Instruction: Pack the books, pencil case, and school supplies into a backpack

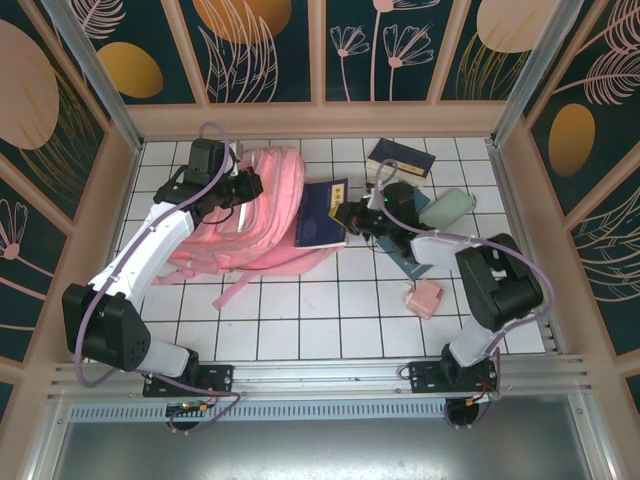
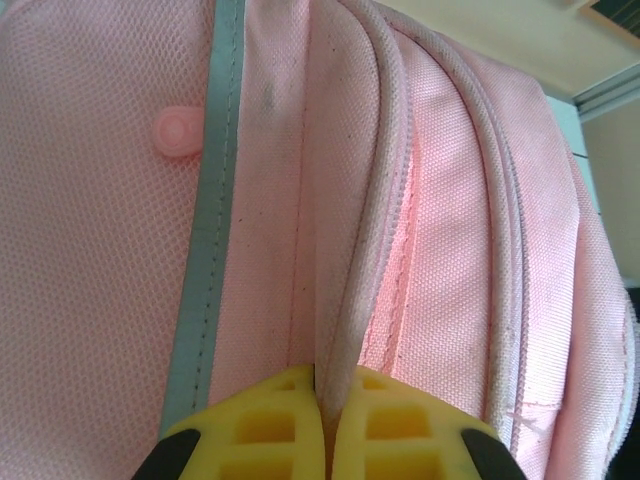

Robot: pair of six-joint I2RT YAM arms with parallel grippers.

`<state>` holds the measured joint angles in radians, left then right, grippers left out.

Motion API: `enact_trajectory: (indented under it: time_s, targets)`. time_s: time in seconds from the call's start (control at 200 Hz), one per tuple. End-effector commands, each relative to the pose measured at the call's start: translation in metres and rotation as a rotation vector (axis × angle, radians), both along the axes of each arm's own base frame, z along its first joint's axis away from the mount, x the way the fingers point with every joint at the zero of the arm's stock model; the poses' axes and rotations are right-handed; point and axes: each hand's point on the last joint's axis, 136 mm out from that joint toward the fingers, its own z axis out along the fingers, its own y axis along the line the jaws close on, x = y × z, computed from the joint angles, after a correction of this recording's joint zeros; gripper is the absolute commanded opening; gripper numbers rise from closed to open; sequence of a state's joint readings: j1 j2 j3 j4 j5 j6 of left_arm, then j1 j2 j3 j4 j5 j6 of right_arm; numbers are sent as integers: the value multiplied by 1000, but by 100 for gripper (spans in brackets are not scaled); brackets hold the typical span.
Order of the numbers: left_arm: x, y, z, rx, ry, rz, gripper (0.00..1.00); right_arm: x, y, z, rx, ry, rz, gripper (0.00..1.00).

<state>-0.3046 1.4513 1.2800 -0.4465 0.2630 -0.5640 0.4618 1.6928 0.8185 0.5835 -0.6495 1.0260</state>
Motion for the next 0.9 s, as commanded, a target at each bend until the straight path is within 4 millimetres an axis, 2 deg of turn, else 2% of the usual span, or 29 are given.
enact_trajectory:
  time_s: [0.0,0.05,0.07,0.16,0.355,0.52,0.771,0.896]
  targets:
    - [2,-14,65,-172,-164,-49,0,21,33,37,100,-102,-34,0]
    - [2,-13,68,-189,-166,-51,0,31,42,38,110,-106,-50,0]
    - [2,-12,69,-196,-167,-52,0,28,53,39,118,-108,-35,0]
    - [2,-8,77,-220,-178,-57,0,35,78,39,125,-111,-15,0]
    - [1,8,97,-265,-206,-62,0,47,114,30,128,-95,9,0]
    - [0,9,95,-287,-184,-56,0,52,148,23,160,-70,27,0]
    - [1,9,94,-304,-179,-47,0,63,202,-8,110,8,32,0]
    - [2,9,92,-308,-176,-41,0,67,224,-18,70,15,64,11]
